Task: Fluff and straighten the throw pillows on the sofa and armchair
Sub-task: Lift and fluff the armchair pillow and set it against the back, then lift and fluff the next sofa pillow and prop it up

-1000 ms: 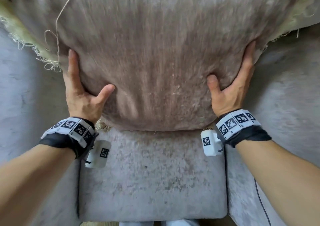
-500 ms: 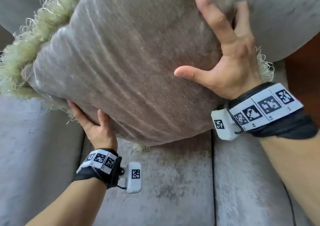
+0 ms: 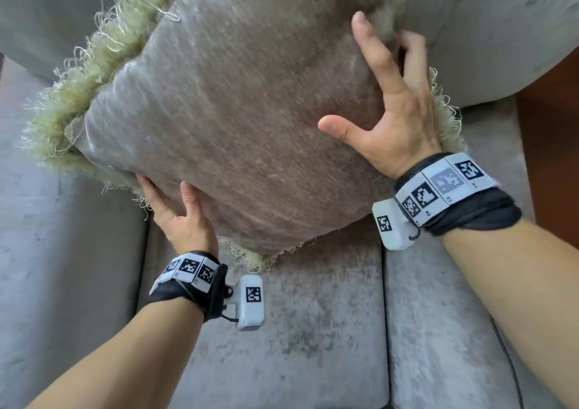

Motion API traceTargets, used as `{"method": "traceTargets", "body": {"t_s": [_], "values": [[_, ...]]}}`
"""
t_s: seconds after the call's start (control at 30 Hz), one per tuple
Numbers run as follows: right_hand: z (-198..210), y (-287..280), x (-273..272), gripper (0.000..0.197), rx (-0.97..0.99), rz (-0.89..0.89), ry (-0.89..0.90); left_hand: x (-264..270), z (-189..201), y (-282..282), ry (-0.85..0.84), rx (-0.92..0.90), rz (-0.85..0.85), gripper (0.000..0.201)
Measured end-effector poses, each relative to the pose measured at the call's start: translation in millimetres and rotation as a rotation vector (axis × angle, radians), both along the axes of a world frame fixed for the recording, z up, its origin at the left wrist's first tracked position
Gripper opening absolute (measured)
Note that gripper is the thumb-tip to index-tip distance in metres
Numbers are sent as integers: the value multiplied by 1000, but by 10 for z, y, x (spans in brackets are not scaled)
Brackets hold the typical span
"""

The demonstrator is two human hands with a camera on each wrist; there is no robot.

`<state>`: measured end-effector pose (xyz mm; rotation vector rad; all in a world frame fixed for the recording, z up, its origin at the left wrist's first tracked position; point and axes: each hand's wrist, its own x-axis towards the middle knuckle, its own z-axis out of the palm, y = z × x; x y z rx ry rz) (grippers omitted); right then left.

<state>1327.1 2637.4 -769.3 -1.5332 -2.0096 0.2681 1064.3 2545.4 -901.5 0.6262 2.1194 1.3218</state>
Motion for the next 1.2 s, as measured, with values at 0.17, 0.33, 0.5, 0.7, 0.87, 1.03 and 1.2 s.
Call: {"method": "traceTargets", "body": {"t_s": [0.17,0.33,0.5,0.7,0.87,1.03,1.2], "values": [[194,-273,74,68,40,-85,-13,1,588,-55,24,-53,-3,73],[803,-745,169,53,-368,-152,-147,-4,1519,-134,192,-82,-366,46],[1489,-1479,450,53,-663,-190,-341,296,2406,-256,595,-122,-947,33],[2237,-2670,936,50,-795,-402,-469,1182,3253,-594,971,-135,-1573,36],[2753,-3809,1393,49,-858,-625,-448,2245,3823,-1195,1069,60,-1863,36],[3110,-5032,1902,49,-890,-882,-360,3257,4190,-2003,1103,239,-2088,35],[3260,-6333,2448,49,-914,-1105,-260,4234,4409,-2926,1247,405,-2296,37]]}}
